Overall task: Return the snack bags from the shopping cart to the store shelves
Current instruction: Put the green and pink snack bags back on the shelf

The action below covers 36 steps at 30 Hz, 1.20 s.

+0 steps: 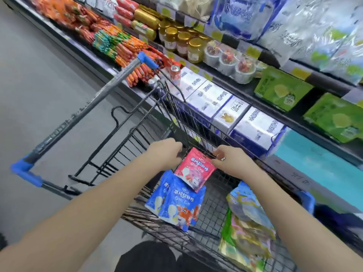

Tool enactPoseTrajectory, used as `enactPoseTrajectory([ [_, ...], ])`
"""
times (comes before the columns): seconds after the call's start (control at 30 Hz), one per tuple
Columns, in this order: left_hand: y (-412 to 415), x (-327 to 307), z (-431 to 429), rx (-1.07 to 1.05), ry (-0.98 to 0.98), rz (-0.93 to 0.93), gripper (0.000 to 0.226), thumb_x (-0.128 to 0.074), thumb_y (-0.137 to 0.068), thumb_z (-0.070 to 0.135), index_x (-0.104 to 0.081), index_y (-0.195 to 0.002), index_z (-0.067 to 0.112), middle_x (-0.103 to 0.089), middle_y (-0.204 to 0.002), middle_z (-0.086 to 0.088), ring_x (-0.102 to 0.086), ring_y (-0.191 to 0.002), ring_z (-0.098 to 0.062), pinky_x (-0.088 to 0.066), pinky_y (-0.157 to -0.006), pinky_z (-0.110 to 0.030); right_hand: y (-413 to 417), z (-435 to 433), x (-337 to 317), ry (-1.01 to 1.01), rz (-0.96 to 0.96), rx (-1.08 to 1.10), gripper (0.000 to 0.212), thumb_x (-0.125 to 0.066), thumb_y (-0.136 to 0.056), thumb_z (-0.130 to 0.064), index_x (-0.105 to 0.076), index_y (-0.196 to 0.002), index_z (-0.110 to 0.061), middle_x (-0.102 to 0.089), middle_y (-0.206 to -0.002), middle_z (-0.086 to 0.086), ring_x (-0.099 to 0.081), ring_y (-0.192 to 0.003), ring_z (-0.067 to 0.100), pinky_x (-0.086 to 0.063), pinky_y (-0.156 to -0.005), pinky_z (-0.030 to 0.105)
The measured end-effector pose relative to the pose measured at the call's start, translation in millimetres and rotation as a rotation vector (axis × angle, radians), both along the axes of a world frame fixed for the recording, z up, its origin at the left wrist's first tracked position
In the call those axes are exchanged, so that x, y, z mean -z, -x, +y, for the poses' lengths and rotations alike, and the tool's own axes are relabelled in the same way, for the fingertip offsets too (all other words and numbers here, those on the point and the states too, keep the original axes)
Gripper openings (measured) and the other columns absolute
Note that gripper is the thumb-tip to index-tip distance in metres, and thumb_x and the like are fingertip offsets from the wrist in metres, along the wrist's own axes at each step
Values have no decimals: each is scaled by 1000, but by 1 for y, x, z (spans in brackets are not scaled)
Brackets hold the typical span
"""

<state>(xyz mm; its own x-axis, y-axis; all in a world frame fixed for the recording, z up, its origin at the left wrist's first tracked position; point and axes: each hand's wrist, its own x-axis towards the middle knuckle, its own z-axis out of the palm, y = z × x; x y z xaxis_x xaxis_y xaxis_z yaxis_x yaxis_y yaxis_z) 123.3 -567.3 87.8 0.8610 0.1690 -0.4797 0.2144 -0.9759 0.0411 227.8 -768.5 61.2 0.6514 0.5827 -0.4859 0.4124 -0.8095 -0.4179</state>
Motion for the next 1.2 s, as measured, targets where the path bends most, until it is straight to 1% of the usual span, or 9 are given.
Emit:
enactPoseTrajectory([
  [0.3,-60,53,12,268,107,69,28,-53,-93,32,-56,-118,20,-55,-116,-4,-59,-102,-26,-45,-72,-35,15,5,27,88,54,304,32,-65,-89,-44,-65,-116,-25,-70,-107,-5,-65,-103,21,-55,-88,36],
  [0.37,-61,59,11,291,96,62,30,-52,-93,32,-56,-120,20,-55,-117,-3,-59,-103,-26,-46,-72,-36,20,6,29,95,64,305,32,-65,-89,-42,-65,-115,-24,-67,-100,-7,-65,-101,20,-54,-87,34],
  [0.53,-61,88,20,343,118,82,31,-51,-95,36,-57,-121,19,-57,-114,-2,-60,-102,-25,-50,-77,-37,27,17,47,94,113,397,30,-65,-90,-41,-67,-113,-21,-69,-103,-5,-65,-101,18,-56,-90,39],
  [0.63,-61,103,24,351,125,91,31,-51,-95,34,-56,-122,19,-58,-116,-3,-60,-102,-25,-46,-72,-35,29,20,65,93,133,435,30,-66,-91,-41,-65,-115,-23,-69,-107,-6,-64,-104,17,-56,-91,41],
  [0.7,-62,115,27,352,118,116,32,-52,-95,36,-56,-122,20,-57,-117,-4,-60,-103,-25,-44,-71,-35,27,21,78,97,151,443,26,-65,-91,-42,-63,-111,-26,-66,-102,-8,-63,-102,17,-56,-91,41],
  [0.77,-62,129,30,343,114,141,33,-53,-94,39,-56,-121,20,-56,-116,-5,-60,-103,-26,-48,-74,-37,26,22,93,102,177,439,24,-64,-91,-41,-62,-110,-26,-64,-99,-9,-64,-100,17,-56,-90,40],
  [0.87,-62,151,31,327,112,186,33,-53,-93,39,-56,-119,20,-55,-113,-5,-61,-98,-26,-52,-76,-41,22,19,118,114,206,426,30,-64,-93,-40,-62,-116,-21,-67,-106,-4,-64,-100,18,-56,-88,37],
  [1.0,-66,184,32,324,105,221,30,-53,-92,35,-55,-118,20,-55,-110,-4,-59,-97,-26,-46,-70,-37,20,11,158,105,224,491,29,-64,-93,-42,-64,-113,-22,-67,-105,-5,-64,-100,17,-56,-88,38],
  [1.2,-75,229,37,302,103,277,35,-56,-92,36,-55,-124,21,-55,-119,-5,-59,-107,-28,-49,-78,-40,14,7,216,91,243,580,26,-65,-92,-44,-65,-109,-24,-63,-101,-9,-61,-99,15,-54,-86,36],
])
